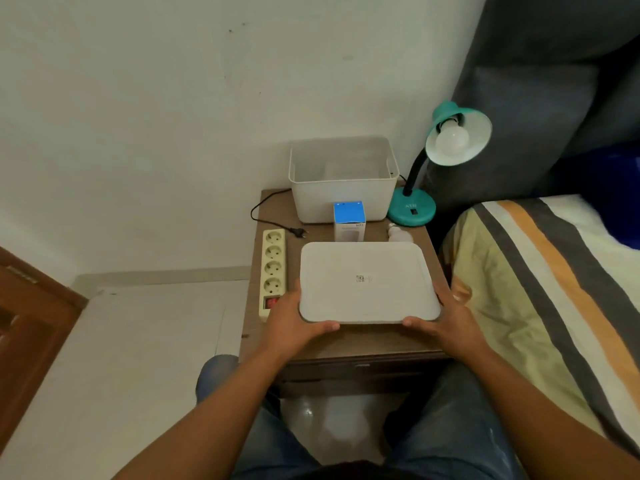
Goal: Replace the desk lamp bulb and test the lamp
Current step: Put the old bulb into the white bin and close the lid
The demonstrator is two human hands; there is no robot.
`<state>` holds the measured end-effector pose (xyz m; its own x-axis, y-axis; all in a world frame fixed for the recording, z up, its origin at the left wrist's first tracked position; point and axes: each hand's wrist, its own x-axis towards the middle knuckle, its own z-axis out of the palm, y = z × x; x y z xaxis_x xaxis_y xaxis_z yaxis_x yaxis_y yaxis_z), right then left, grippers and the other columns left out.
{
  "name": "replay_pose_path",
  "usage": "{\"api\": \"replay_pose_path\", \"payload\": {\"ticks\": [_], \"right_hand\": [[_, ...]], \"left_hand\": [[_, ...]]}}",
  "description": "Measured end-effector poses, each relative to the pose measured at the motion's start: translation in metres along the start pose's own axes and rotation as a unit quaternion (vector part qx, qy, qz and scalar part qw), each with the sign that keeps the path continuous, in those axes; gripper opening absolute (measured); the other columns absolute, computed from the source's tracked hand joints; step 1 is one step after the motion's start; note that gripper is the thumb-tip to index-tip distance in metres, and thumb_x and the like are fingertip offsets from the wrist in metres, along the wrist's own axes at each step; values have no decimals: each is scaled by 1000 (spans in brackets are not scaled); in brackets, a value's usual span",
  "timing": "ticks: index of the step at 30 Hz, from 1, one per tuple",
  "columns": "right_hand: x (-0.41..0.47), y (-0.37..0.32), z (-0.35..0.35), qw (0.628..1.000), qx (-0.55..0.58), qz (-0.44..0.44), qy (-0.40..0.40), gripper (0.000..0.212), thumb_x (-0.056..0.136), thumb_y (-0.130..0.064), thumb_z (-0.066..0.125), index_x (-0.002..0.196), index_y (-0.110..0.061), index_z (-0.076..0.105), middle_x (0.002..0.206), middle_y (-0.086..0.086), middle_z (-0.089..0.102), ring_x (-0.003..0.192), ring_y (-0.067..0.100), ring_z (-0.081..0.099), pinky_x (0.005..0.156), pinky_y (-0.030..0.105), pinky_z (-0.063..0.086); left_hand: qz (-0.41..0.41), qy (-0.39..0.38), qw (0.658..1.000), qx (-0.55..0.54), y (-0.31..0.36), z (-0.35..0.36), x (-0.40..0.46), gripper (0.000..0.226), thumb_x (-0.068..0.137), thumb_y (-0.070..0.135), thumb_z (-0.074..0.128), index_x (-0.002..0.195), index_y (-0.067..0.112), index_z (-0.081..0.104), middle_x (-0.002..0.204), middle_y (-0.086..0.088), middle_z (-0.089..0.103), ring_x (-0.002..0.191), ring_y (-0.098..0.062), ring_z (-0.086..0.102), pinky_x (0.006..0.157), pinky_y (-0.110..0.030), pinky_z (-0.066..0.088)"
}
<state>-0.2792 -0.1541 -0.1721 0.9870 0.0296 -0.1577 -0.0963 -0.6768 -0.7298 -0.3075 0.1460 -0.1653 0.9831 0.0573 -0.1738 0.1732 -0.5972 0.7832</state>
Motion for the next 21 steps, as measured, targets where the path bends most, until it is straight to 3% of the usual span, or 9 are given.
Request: {"api": "replay_pose_path", "payload": {"ticks": [3,5,8,13,18,21], "right_hand": [[-3,4,2,1000,23,0,-13,95,68,-40,87,147,-25,38,130,-6,49,121,20,48,97,28,37],[-4,7,4,999,26,-5,-28,94,68,-41,87,147,-27,38,127,-13,44,117,11,42,99,26,34],[-3,12,9,999,23,-4,-37,90,66,-44,87,143,-31,43,126,-16,49,118,10,46,98,26,36],[-2,23,20,998,-30,39,-46,103,55,-72,77,143,-32,41,136,3,53,125,26,47,106,44,41],[-4,19,25,996,-57,66,-36,101,64,-52,85,147,-25,36,140,12,44,130,32,41,107,40,35],[-4,22,28,991,-94,86,-35,101,65,-55,84,147,-22,35,144,14,38,133,34,35,110,42,33]], "left_hand": [[-30,-8,998,60,-6,5,-2,91,60,61,85,138,30,48,130,3,55,121,-18,51,98,-34,47],[-59,-18,994,96,-10,8,-1,98,59,66,83,141,28,46,133,-2,49,125,-23,46,102,-37,43],[-70,-23,991,112,-16,12,1,100,56,70,82,140,27,49,127,-4,49,122,-24,47,102,-38,44],[-82,-31,988,126,-23,19,2,100,55,70,81,139,26,49,132,-4,48,126,-24,44,105,-39,42],[-100,-49,983,144,-27,27,3,101,56,71,78,139,23,46,131,-1,47,124,-22,44,104,-39,44],[-103,-52,979,169,-28,32,5,99,56,71,78,136,22,47,125,-1,47,121,-24,45,103,-40,45]]}}
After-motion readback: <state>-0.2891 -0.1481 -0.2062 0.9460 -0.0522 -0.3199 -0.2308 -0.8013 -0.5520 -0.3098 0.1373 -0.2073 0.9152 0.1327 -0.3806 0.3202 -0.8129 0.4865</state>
